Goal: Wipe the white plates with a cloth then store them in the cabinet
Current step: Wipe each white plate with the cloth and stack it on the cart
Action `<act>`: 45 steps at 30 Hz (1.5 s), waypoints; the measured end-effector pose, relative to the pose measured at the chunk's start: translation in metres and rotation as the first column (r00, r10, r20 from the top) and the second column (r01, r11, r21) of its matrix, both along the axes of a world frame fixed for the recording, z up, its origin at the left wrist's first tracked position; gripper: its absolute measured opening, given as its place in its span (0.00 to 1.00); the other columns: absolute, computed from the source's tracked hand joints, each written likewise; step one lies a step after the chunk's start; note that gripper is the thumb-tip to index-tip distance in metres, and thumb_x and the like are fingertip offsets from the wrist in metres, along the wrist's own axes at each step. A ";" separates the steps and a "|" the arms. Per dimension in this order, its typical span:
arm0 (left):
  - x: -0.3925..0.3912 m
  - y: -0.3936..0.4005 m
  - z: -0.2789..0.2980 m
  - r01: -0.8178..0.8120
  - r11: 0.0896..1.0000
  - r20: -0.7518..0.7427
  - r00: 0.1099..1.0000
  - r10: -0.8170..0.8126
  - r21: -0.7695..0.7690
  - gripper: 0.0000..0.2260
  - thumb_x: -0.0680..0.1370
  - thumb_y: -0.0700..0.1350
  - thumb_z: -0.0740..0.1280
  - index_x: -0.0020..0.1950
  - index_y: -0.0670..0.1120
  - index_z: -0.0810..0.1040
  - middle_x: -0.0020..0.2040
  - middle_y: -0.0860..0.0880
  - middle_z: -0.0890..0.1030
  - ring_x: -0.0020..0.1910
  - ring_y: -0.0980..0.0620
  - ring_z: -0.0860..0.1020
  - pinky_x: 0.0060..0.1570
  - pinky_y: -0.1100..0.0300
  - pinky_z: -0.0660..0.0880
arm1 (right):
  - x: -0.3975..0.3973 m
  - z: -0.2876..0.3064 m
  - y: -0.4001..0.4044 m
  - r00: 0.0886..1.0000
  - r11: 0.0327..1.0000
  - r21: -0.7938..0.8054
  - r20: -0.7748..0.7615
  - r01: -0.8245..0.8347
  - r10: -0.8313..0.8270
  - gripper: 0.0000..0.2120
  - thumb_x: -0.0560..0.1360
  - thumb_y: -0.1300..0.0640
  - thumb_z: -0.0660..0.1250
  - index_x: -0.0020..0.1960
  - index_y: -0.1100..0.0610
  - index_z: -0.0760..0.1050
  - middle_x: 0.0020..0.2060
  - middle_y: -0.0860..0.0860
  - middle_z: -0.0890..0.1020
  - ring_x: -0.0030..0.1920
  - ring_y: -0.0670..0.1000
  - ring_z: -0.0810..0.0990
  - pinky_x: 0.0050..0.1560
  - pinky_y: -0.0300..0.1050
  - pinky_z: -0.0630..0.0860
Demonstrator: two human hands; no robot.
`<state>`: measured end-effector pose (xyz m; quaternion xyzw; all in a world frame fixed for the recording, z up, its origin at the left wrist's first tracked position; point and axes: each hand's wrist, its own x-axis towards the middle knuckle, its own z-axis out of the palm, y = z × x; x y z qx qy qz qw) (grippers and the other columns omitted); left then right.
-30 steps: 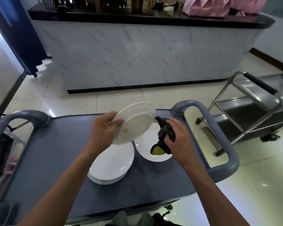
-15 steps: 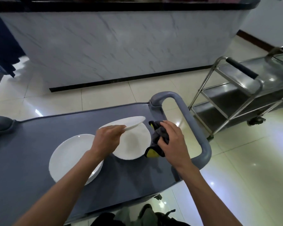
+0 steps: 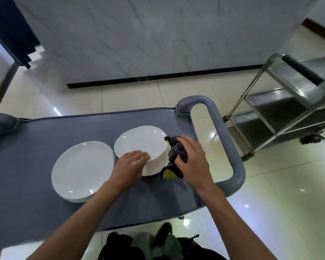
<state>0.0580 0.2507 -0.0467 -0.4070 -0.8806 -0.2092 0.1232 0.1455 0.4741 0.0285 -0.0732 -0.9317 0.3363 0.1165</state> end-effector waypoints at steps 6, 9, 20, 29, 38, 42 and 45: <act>0.013 0.003 -0.013 0.046 0.985 0.088 0.996 -0.032 -0.165 0.15 0.76 0.44 0.60 0.56 0.43 0.83 0.57 0.45 0.83 0.55 0.40 0.81 0.46 0.49 0.78 | -0.002 -0.009 -0.001 0.998 0.998 0.021 0.031 -0.053 0.053 0.23 0.77 0.62 0.68 0.71 0.56 0.71 0.68 0.49 0.73 0.66 0.51 0.70 0.69 0.34 0.61; 0.016 0.002 -0.016 0.037 0.976 0.127 0.992 -0.009 -0.214 0.12 0.73 0.41 0.69 0.56 0.44 0.83 0.55 0.44 0.82 0.53 0.39 0.80 0.45 0.49 0.78 | -0.001 -0.013 0.001 0.998 0.998 0.027 0.037 -0.054 0.053 0.23 0.76 0.63 0.68 0.71 0.57 0.72 0.67 0.50 0.74 0.66 0.51 0.71 0.69 0.37 0.62; 0.019 0.005 -0.018 0.008 0.984 0.192 0.981 0.026 -0.176 0.15 0.71 0.39 0.73 0.58 0.46 0.83 0.55 0.46 0.81 0.54 0.40 0.79 0.47 0.48 0.77 | 0.001 -0.022 -0.003 0.995 0.997 0.018 0.067 -0.082 0.080 0.22 0.77 0.62 0.69 0.71 0.57 0.72 0.68 0.51 0.74 0.67 0.51 0.71 0.72 0.49 0.68; 0.027 -0.002 -0.023 -0.020 0.992 0.181 0.983 0.042 -0.121 0.09 0.79 0.44 0.69 0.58 0.48 0.82 0.57 0.47 0.80 0.58 0.42 0.78 0.51 0.49 0.75 | -0.003 -0.024 -0.022 0.994 0.994 0.027 0.047 -0.104 0.103 0.23 0.77 0.61 0.69 0.71 0.55 0.72 0.68 0.50 0.74 0.66 0.48 0.69 0.70 0.52 0.71; 0.034 -0.057 -0.002 -0.252 0.962 0.222 0.949 0.225 0.103 0.11 0.74 0.37 0.74 0.56 0.46 0.85 0.53 0.50 0.83 0.54 0.46 0.80 0.49 0.50 0.77 | -0.022 -0.011 -0.066 0.988 0.988 0.023 -0.018 -0.151 0.152 0.24 0.75 0.64 0.69 0.70 0.57 0.73 0.67 0.51 0.75 0.67 0.50 0.71 0.71 0.46 0.67; 0.031 -0.107 0.010 -0.413 0.887 0.264 0.897 0.355 0.207 0.11 0.74 0.35 0.74 0.55 0.45 0.85 0.53 0.49 0.84 0.54 0.46 0.80 0.52 0.51 0.77 | -0.034 -0.003 -0.105 0.979 0.979 -0.009 -0.027 -0.204 0.204 0.25 0.74 0.64 0.69 0.70 0.56 0.73 0.68 0.49 0.74 0.67 0.49 0.70 0.70 0.44 0.65; 0.028 -0.155 0.011 -0.606 0.748 0.346 0.787 0.511 0.273 0.12 0.74 0.33 0.73 0.55 0.44 0.85 0.53 0.47 0.84 0.54 0.46 0.80 0.55 0.52 0.77 | -0.047 0.002 -0.143 0.962 0.962 -0.024 -0.022 -0.273 0.273 0.25 0.73 0.65 0.70 0.69 0.56 0.74 0.68 0.49 0.75 0.67 0.51 0.71 0.69 0.45 0.67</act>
